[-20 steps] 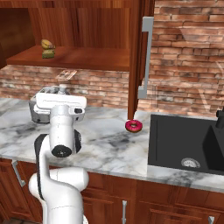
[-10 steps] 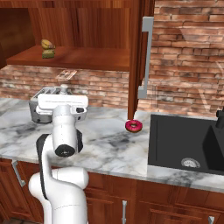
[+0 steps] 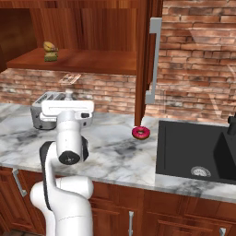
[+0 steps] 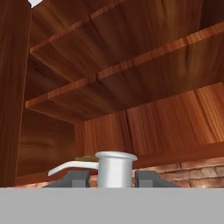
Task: Pick the sponge and soap dispenser from the cabinet and place them on the counter.
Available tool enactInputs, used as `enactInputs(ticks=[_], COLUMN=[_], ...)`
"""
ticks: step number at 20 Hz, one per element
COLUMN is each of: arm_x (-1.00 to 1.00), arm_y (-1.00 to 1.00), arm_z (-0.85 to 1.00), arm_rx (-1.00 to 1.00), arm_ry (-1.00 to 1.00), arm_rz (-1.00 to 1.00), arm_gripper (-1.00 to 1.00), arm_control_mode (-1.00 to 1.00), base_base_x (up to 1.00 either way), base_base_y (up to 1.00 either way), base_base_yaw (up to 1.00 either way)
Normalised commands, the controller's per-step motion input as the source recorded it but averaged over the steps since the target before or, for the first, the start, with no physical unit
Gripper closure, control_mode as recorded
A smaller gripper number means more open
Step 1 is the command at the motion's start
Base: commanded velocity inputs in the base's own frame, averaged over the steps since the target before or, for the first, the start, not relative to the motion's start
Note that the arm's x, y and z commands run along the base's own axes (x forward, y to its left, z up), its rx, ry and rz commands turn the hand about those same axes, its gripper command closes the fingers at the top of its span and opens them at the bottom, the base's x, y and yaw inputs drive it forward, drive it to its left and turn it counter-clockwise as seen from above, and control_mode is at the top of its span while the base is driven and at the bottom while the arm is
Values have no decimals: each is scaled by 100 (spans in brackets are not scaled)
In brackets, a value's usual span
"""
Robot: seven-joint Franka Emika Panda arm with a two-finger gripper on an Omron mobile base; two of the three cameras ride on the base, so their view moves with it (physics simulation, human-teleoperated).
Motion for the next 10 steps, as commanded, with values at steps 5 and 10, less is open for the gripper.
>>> enactInputs(ticks=[5, 10], arm_x=[-4, 0], arm_y=[36, 36], arm_z=[-73, -94], arm_rx=[-4, 0], arm_ry=[7, 8], arm_rz=[0, 0], arm_gripper=[100, 100], arm_control_mode=[-100, -100], base_base_x=[0, 0], base_base_y=[0, 0], base_base_yaw=[0, 0])
